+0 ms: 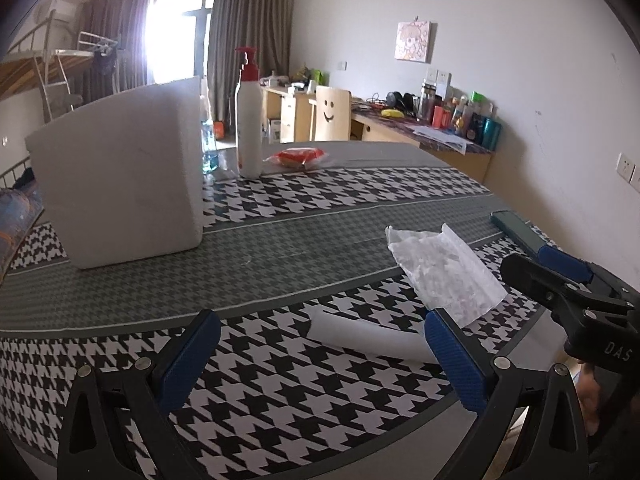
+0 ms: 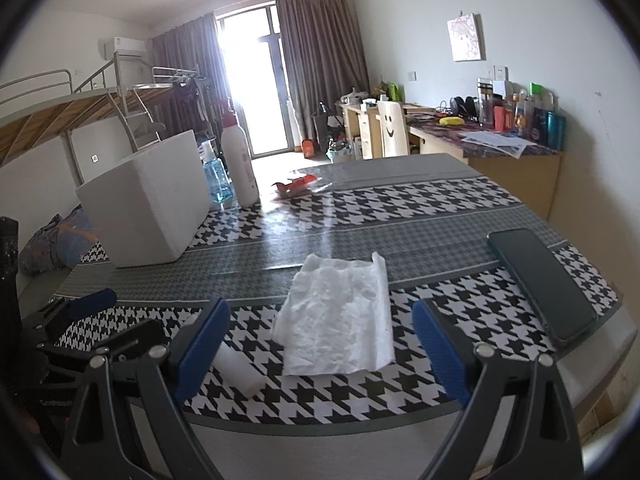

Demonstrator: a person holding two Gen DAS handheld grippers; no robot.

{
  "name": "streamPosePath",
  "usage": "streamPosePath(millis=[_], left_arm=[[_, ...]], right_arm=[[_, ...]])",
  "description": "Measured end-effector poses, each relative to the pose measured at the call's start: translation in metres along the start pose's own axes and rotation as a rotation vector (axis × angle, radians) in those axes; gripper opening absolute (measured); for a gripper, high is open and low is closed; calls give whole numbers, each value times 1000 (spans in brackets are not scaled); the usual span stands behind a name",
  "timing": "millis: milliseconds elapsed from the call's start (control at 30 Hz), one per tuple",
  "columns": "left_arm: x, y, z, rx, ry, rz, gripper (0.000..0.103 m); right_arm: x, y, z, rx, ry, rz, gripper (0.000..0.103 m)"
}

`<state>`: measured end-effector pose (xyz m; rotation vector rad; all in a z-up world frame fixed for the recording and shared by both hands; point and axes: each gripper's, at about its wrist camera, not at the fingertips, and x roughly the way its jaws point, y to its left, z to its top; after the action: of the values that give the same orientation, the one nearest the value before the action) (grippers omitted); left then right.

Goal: Organize soft objects
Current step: 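Lower both tools toward the white foam roll and the white tissue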

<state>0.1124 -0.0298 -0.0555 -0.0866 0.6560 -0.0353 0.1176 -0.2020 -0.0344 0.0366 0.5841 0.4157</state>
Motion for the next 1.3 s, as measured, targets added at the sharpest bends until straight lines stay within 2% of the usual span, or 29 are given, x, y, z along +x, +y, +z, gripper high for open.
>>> streamPosePath(millis=[167, 467, 667, 1033, 1300], left_arm=[[9, 1, 1, -7, 18, 5, 102], [24, -1, -1, -5, 76, -14, 90], [30, -1, -4, -3, 109, -36, 86], [42, -9, -7, 33, 181, -71, 60], [49, -12, -4, 58, 192, -64, 59]], right_arm=[[6, -2, -1, 1, 16, -4, 95], [14, -8, -2, 16, 38, -8, 95], [14, -11, -2, 47, 43, 59, 95], [24, -7, -4, 19, 64, 8, 95], [32, -8, -7, 6, 88, -19, 95]])
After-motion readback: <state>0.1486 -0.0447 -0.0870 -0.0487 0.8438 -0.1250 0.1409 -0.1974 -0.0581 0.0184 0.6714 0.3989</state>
